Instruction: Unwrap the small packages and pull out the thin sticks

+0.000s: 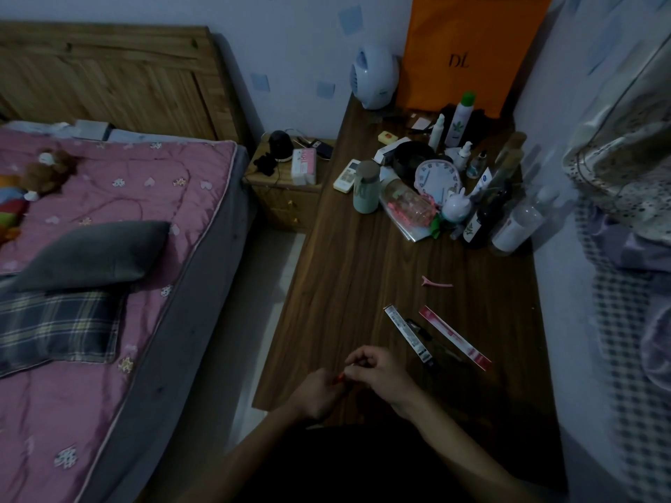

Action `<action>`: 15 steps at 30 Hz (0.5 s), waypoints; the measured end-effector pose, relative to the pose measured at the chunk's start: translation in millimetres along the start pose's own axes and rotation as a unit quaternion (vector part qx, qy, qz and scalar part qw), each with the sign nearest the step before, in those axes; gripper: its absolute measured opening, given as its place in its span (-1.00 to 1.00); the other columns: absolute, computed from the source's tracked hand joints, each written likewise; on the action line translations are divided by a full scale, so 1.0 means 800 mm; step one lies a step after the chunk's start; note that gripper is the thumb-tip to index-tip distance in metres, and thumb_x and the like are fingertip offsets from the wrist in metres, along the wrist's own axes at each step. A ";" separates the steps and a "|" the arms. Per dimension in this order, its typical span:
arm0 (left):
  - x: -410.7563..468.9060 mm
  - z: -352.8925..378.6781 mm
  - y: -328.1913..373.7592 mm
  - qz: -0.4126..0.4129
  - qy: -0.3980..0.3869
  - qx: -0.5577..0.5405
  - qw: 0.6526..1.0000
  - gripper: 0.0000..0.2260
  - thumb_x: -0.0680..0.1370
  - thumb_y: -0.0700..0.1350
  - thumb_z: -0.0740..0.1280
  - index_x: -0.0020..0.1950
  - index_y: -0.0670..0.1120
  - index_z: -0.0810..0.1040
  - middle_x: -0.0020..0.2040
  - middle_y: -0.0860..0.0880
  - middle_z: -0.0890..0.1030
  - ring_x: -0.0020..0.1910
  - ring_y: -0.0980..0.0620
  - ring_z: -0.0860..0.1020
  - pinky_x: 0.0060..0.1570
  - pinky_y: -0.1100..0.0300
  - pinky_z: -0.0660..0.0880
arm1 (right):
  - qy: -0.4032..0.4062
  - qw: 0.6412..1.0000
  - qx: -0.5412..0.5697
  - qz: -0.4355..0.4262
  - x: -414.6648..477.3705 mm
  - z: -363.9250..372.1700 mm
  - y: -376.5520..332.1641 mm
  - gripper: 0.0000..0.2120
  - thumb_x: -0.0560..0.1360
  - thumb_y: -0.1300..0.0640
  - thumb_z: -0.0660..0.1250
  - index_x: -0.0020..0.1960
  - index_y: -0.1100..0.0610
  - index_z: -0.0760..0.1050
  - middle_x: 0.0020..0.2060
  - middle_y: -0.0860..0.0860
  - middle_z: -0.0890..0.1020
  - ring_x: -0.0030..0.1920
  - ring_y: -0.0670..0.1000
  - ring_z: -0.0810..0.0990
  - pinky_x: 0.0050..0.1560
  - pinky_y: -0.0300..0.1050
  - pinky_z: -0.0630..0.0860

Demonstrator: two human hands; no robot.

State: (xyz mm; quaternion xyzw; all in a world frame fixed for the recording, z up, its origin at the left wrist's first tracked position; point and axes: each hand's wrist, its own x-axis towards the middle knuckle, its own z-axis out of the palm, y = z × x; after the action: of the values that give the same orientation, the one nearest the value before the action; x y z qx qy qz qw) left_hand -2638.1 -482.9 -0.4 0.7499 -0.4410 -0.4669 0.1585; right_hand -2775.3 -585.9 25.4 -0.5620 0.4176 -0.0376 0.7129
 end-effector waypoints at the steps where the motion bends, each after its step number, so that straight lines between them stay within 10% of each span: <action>1: 0.001 0.000 -0.001 -0.001 0.003 -0.001 1.000 -0.54 0.59 0.08 0.25 -0.47 -0.07 0.31 -0.49 0.07 0.35 -0.58 0.32 0.32 -0.53 0.34 0.21 | 0.002 1.000 0.004 0.001 0.000 0.000 0.000 -0.94 0.46 0.28 0.45 -0.09 0.16 0.63 -0.25 0.02 0.60 -0.24 -0.15 0.56 -0.25 -0.36 0.48; 15: -0.006 0.002 -0.008 -0.017 0.014 -0.016 1.000 -0.48 0.55 0.13 0.28 -0.57 -0.03 0.36 -0.65 0.08 0.32 -0.64 0.32 0.31 -0.59 0.38 0.21 | -0.006 0.999 -0.033 -0.004 -0.005 0.005 0.002 -0.87 0.45 0.34 0.43 -0.15 0.12 0.62 -0.30 -0.06 0.63 -0.36 -0.31 0.55 -0.30 -0.43 0.45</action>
State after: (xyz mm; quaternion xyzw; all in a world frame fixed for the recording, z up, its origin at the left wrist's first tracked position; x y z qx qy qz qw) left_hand -2636.9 -474.9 -2.8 0.7610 -0.4185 -0.4661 0.1688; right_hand -2775.8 -580.0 26.6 -0.5871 0.4120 -0.0235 0.6965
